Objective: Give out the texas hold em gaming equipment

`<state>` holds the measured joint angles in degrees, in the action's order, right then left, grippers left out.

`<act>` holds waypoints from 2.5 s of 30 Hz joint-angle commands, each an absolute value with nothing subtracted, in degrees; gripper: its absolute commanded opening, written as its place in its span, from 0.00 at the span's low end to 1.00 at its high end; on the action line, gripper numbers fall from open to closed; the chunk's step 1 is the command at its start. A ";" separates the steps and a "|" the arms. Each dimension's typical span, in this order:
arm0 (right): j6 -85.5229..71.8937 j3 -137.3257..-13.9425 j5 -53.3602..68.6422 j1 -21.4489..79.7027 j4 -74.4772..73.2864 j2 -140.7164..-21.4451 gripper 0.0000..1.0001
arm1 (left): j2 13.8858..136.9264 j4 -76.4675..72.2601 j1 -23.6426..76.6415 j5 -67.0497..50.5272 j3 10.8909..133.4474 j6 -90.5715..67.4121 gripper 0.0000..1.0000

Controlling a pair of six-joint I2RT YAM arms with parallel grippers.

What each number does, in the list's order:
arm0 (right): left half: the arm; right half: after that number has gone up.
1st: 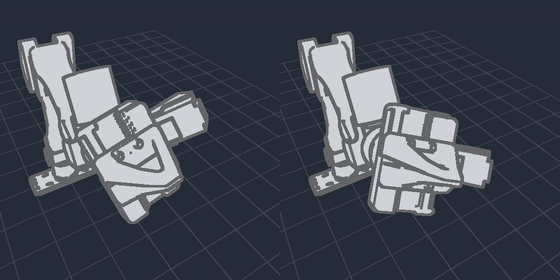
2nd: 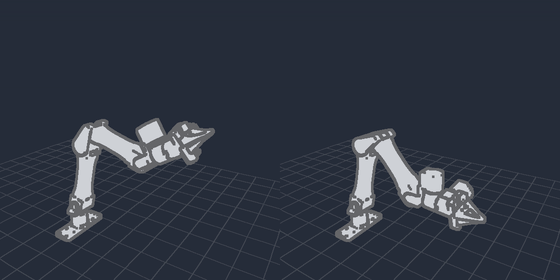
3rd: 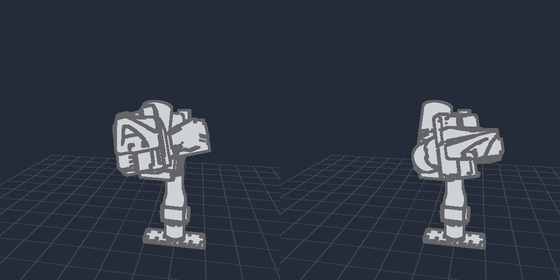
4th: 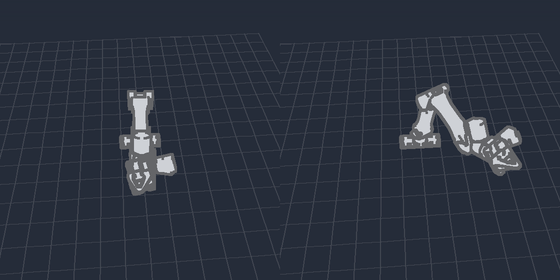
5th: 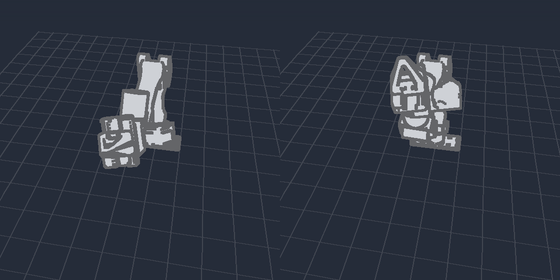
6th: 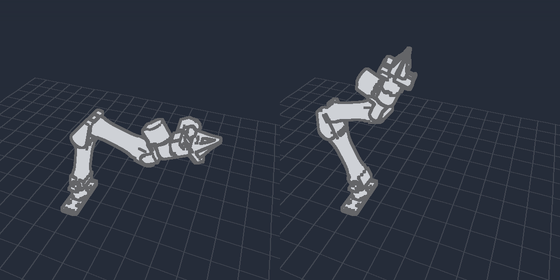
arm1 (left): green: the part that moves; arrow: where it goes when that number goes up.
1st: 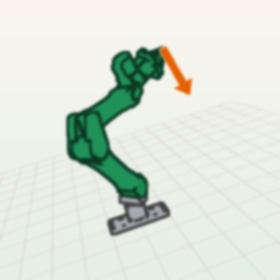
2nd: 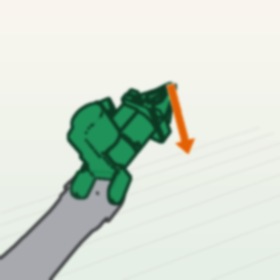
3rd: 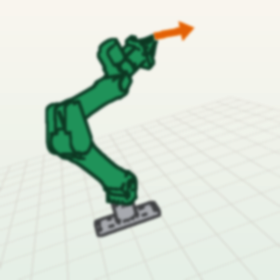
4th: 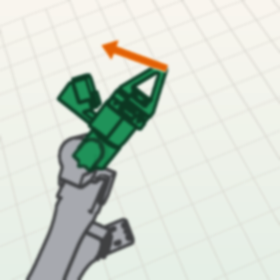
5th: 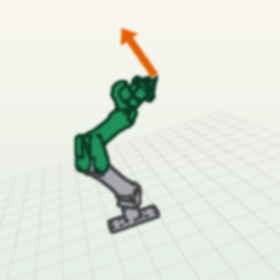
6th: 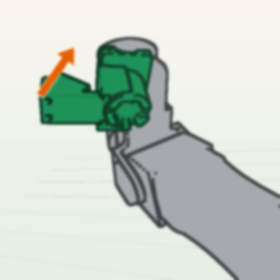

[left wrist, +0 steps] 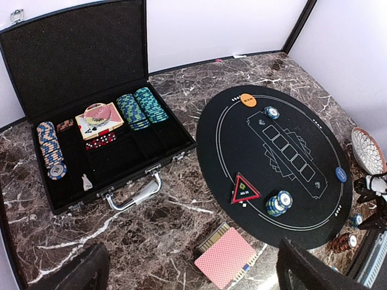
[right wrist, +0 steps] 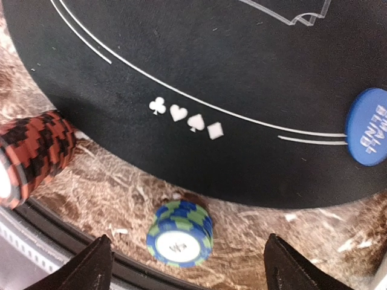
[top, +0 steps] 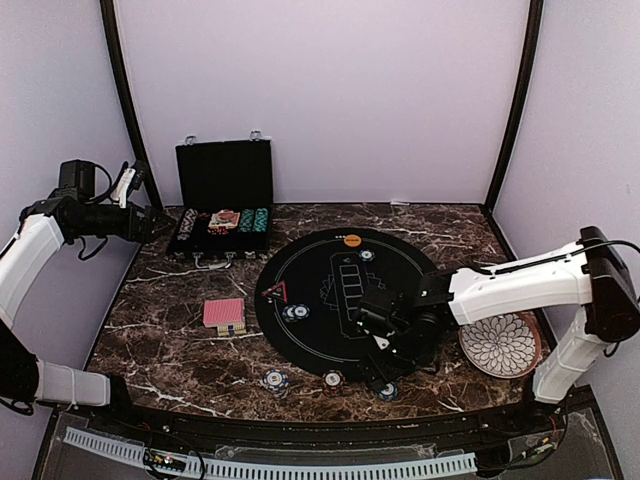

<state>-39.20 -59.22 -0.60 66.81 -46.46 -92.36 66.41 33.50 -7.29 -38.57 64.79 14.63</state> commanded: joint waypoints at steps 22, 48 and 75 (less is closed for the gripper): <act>-39.81 -57.00 0.62 69.27 -43.19 -96.87 0.42 | 66.16 34.63 -7.64 -39.20 66.51 15.47 0.99; -30.90 -74.88 -7.97 60.61 -52.85 -99.75 0.22 | 65.88 34.95 -7.64 -39.34 66.56 15.56 0.99; -25.16 -71.28 -7.58 50.45 -43.71 -108.22 0.65 | 66.12 35.20 -7.60 -38.95 66.59 16.18 0.99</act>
<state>-25.45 -72.31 -6.98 50.87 -42.94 -109.19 66.43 33.61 -7.29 -38.52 65.69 15.46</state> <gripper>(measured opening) 0.598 0.988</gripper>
